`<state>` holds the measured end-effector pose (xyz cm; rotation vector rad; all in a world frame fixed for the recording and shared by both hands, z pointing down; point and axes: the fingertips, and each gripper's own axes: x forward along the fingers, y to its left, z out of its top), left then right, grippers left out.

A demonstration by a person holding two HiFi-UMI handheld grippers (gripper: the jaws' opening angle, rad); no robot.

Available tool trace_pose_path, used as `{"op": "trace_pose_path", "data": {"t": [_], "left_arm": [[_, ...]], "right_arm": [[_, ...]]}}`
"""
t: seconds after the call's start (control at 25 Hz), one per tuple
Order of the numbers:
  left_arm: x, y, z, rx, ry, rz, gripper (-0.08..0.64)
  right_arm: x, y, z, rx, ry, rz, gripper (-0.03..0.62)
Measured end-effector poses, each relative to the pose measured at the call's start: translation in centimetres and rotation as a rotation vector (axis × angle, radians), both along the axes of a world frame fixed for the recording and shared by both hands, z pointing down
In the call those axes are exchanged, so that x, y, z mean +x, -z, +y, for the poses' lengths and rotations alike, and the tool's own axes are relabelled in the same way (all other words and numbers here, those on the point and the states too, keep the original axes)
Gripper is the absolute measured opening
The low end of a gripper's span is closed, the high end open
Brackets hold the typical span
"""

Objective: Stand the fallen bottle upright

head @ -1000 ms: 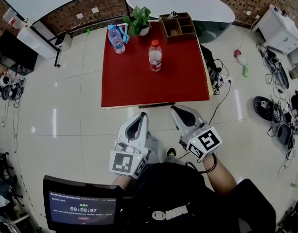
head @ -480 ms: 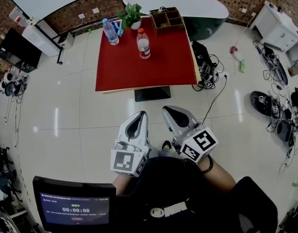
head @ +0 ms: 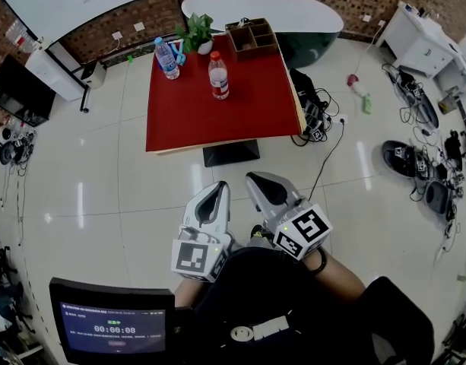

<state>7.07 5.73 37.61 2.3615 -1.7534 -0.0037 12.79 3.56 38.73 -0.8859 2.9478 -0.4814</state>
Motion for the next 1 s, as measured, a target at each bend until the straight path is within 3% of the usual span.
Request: {"op": "trace_pose_path", "data": {"t": [0.36,1.0], "left_arm": [[-1.6,0.1,-0.1,0.001,0.013,0.007,0.002],[-1.3,0.1,-0.2,0.028,-0.006,0.004,0.002]], "right_arm": [[-2.0,0.6,-0.3,0.037,0.005,-0.004,0.003],[-1.4,0.7,-0.8,0.041,-0.011,0.008,0.003]]}}
